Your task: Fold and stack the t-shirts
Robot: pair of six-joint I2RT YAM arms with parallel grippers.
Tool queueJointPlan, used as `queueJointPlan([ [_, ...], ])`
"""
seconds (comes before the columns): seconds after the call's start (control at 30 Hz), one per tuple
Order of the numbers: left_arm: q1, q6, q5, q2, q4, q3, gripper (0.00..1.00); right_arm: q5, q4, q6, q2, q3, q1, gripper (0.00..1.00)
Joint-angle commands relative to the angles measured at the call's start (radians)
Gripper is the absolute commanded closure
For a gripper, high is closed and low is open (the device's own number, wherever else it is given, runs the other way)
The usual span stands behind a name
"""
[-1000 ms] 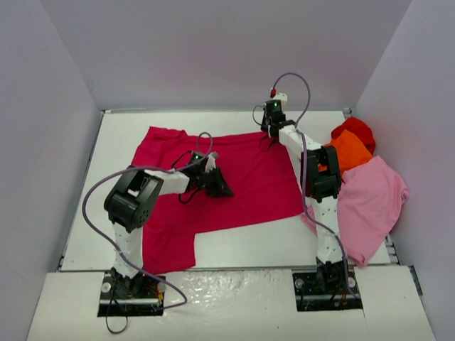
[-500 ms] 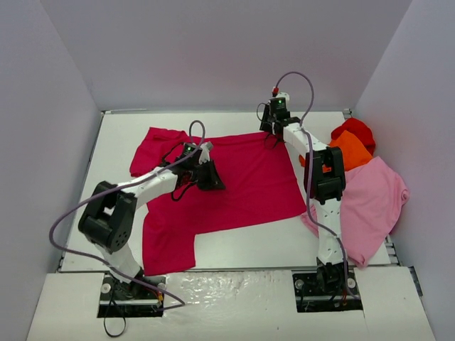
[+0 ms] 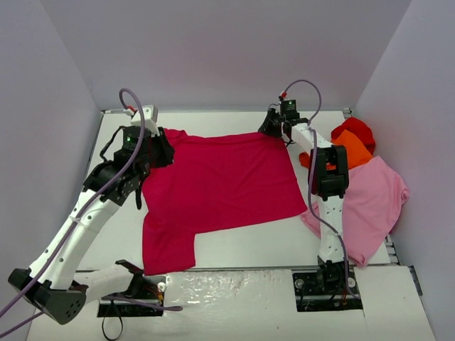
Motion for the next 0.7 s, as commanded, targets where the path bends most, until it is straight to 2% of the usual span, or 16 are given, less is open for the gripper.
queueJointPlan([
  [0.0,0.007,0.022,-0.161,-0.046,-0.002,-0.097,0.79,-0.425,0.23,0.189,0.08,0.029,0.074,0.77],
  [0.07,0.033,0.032,-0.181,-0.02,-0.007,-0.085,0.77,-0.365,0.163,0.142,0.078,0.055,0.135,0.88],
  [0.17,0.133,0.04,-0.088,0.089,-0.06,-0.008,0.88,-0.238,0.075,0.054,0.026,0.041,0.217,1.0],
  [0.2,0.171,0.044,-0.054,0.134,-0.07,0.005,0.97,-0.199,0.065,0.042,-0.004,0.007,0.237,1.0],
  [0.23,0.205,0.046,-0.034,0.178,-0.074,0.028,1.0,-0.17,0.06,0.034,-0.034,-0.03,0.252,1.0],
  [0.33,0.277,0.049,0.012,0.268,-0.061,0.08,1.0,-0.12,0.058,0.022,-0.103,-0.124,0.27,1.0],
  [0.4,0.38,-0.003,0.099,0.356,-0.03,0.103,1.0,-0.054,0.036,-0.021,-0.165,-0.193,0.273,1.0],
  [0.5,0.46,-0.07,0.277,0.44,0.097,0.058,1.0,0.081,-0.015,-0.076,-0.262,-0.262,0.272,1.0],
  [0.6,0.474,-0.112,0.363,0.481,0.203,-0.016,1.0,0.183,-0.047,-0.107,-0.322,-0.327,0.273,1.0],
  [0.67,0.463,-0.139,0.416,0.514,0.266,-0.077,1.0,0.306,-0.068,-0.141,-0.35,-0.354,0.272,1.0],
])
